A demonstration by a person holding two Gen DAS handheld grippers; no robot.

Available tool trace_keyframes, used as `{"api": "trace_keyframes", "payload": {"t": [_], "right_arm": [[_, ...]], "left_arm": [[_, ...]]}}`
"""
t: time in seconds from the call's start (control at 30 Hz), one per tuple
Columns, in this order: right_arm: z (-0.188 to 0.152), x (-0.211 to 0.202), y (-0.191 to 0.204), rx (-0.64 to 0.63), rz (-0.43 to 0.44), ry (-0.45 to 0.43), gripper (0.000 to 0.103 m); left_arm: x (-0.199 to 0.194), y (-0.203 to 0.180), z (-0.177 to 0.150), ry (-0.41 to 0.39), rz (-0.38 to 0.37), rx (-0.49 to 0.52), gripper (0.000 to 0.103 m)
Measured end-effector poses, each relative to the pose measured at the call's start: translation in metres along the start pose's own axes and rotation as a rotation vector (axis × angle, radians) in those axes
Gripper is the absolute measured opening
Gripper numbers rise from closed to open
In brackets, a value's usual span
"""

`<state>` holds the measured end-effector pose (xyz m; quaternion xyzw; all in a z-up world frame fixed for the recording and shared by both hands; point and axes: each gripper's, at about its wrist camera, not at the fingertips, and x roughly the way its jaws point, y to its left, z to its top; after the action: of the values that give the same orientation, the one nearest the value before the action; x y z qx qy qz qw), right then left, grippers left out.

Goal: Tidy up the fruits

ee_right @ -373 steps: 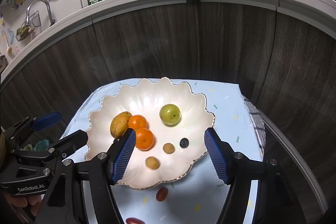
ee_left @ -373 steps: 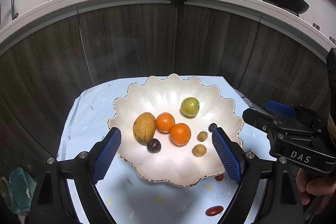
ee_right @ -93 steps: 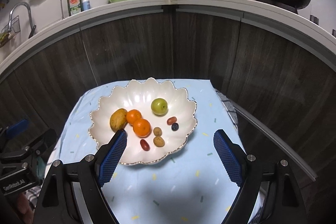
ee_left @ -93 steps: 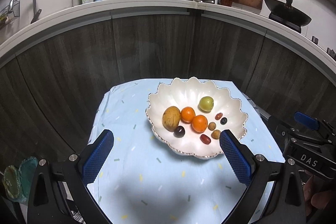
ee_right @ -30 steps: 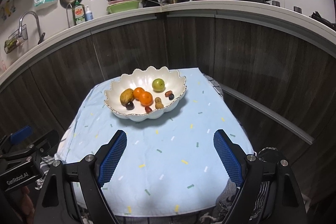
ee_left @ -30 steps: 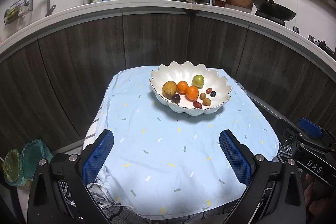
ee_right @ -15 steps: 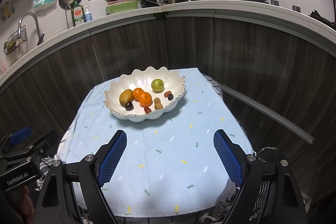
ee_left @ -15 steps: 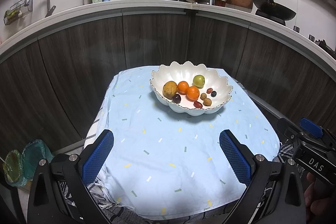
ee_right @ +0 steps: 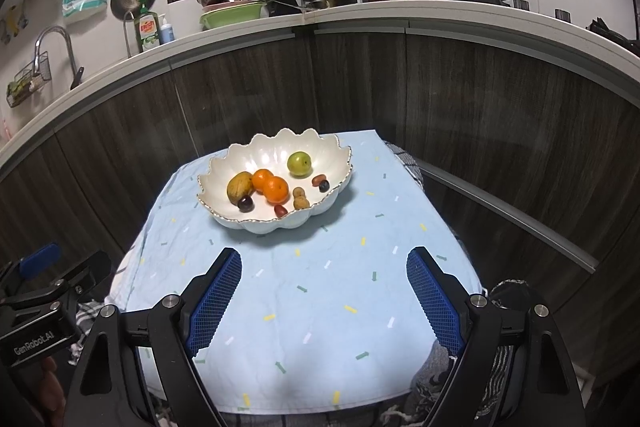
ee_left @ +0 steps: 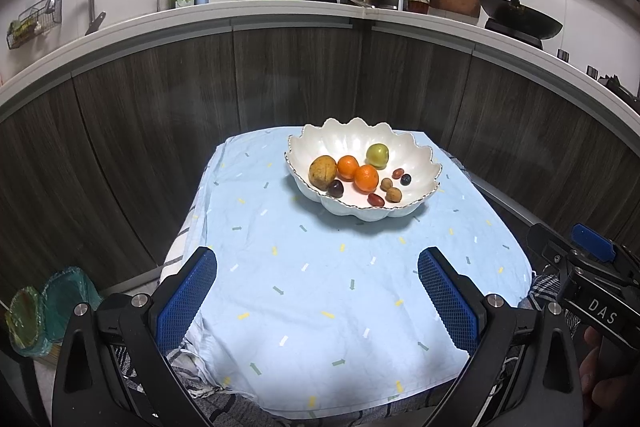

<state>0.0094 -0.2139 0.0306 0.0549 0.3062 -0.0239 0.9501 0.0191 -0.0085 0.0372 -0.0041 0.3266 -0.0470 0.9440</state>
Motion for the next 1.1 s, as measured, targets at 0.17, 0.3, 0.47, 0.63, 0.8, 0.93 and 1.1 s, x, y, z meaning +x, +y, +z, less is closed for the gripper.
{"api": "trace_keyframes", "payload": {"t": [0.17, 0.3, 0.47, 0.63, 0.8, 0.93, 1.1], "right_arm": [[0.0001, -0.0001, 0.0, 0.0, 0.0, -0.001, 0.085], [-0.0001, -0.0001, -0.0001, 0.0, 0.0, -0.001, 0.085], [0.0001, 0.0003, -0.0003, 0.0, 0.002, -0.002, 0.085], [-0.0002, 0.0002, 0.0, 0.001, 0.001, 0.0, 0.085], [-0.0004, 0.0004, -0.0005, 0.0, 0.001, 0.0, 0.085], [0.0004, 0.0, -0.0007, 0.002, 0.003, 0.0, 0.085], [0.0003, -0.0002, 0.0002, 0.011, -0.002, 0.003, 0.085]], "left_arm": [[-0.0021, -0.0004, 0.0003, -0.004, 0.004, 0.003, 0.102], [-0.0016, -0.0004, 0.0008, -0.003, 0.003, 0.001, 0.102], [-0.0014, 0.0004, 0.0, 0.003, -0.001, -0.003, 0.102], [-0.0008, 0.0009, -0.0012, 0.009, -0.01, -0.012, 0.102], [-0.0003, 0.0011, -0.0011, 0.008, -0.009, -0.013, 0.102], [0.0, 0.0005, -0.0018, 0.012, -0.009, -0.011, 0.102], [0.0016, -0.0033, -0.0022, 0.015, -0.006, 0.005, 0.102]]}}
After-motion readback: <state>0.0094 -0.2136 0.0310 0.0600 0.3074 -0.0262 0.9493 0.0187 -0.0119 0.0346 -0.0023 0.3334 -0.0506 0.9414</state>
